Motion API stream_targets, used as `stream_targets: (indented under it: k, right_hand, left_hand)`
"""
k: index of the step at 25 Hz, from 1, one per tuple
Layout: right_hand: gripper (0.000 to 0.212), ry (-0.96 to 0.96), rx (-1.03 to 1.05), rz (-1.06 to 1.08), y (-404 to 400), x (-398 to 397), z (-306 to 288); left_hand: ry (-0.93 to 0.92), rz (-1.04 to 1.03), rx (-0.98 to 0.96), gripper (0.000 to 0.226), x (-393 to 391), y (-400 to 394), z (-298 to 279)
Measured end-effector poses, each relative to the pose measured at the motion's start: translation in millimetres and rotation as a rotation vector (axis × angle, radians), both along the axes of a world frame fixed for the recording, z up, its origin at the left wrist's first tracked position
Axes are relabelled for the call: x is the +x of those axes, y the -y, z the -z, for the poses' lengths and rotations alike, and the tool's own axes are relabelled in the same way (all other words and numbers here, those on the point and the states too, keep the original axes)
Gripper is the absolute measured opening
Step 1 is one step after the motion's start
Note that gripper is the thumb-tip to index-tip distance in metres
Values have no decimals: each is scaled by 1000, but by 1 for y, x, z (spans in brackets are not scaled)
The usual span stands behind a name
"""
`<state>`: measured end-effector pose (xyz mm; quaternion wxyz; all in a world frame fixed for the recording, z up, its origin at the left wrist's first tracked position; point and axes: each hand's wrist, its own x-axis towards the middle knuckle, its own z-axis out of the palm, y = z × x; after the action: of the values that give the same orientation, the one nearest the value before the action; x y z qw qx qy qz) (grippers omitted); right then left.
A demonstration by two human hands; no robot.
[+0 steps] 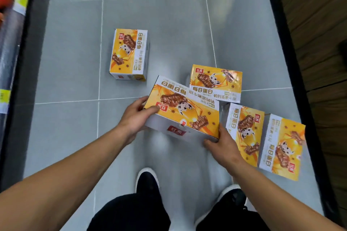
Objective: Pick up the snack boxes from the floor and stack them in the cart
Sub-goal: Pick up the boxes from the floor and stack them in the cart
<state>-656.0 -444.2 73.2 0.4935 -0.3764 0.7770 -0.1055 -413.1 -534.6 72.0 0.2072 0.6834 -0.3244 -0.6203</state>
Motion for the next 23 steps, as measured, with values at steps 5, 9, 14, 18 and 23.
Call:
stream_targets:
  k: [5, 9, 14, 18, 23]
  right_hand:
    - [80, -31, -74, -313, 3, -10, -181]
    - [109, -142, -357, -390, 25, -18, -304]
    - [127, -73, -342, -750, 18, -9, -431]
    - [108, 32, -259, -592, -13, -10, -499]
    - [84, 203, -266, -38, -101, -28, -555]
  left_hand:
    - [245, 381, -246, 79, 15, 8, -184]
    - [328, 744, -409, 99, -9, 12, -330]
    - [258, 997, -546, 127, -50, -22, -466]
    - [185, 1079, -610, 127, -70, -44, -535]
    - [273, 1145, -400, 135, -31, -47, -559]
